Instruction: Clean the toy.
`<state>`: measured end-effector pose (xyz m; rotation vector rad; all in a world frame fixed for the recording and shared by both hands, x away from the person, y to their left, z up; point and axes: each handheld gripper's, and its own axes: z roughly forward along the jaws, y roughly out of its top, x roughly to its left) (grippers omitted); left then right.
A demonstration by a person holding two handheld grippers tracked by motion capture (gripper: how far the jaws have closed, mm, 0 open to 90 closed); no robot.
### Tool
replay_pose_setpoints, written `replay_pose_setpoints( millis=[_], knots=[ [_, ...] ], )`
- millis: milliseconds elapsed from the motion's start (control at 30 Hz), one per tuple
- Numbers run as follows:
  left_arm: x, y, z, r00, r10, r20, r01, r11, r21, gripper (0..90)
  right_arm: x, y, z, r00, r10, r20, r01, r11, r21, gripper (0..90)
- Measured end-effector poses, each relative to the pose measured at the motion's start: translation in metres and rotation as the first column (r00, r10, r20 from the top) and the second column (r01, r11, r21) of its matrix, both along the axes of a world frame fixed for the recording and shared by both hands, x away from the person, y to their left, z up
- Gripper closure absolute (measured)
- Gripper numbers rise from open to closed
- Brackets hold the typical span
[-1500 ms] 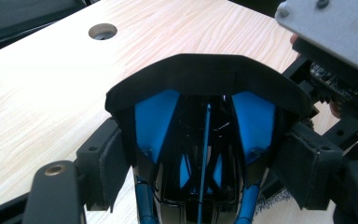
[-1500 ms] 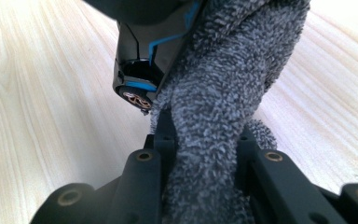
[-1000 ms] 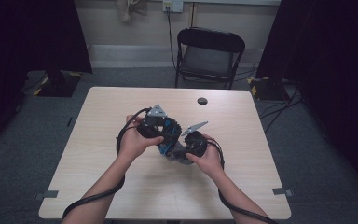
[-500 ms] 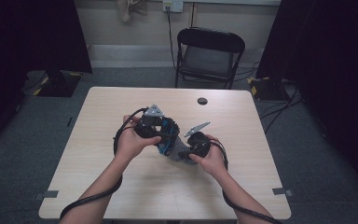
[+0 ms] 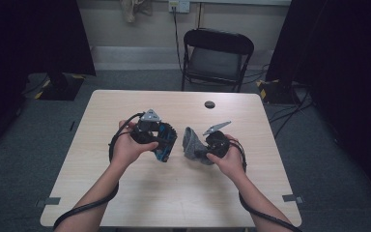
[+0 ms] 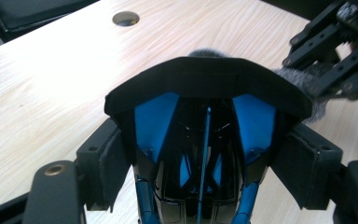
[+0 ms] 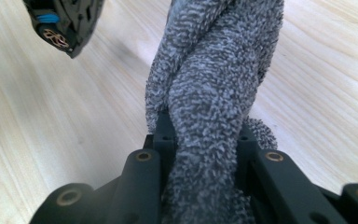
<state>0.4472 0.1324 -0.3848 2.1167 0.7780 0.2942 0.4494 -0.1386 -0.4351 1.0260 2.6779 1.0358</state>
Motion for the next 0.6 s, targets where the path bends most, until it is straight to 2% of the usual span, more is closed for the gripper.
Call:
replay_pose_setpoints(
  millis=[100,267,600],
  knots=[
    [0.0,0.003,-0.001,1.0,0.004,-0.001,-0.004,1.0,-0.003,25.3,0.002,-0.004,0.0,0.9999,-0.01,-0.001,0.01,1.0,0.003,71.5],
    [0.001,0.013,-0.004,0.9999,0.012,-0.005,-0.012,0.9996,0.024,25.3,0.004,-0.011,0.001,0.9996,-0.028,0.002,0.028,1.0,0.005,71.4],
    [0.0,0.035,-0.012,0.9985,0.047,-0.026,-0.046,0.998,0.044,25.3,0.011,-0.034,0.002,0.9949,-0.1,0.015,0.1,0.995,0.022,71.2]
  ],
)
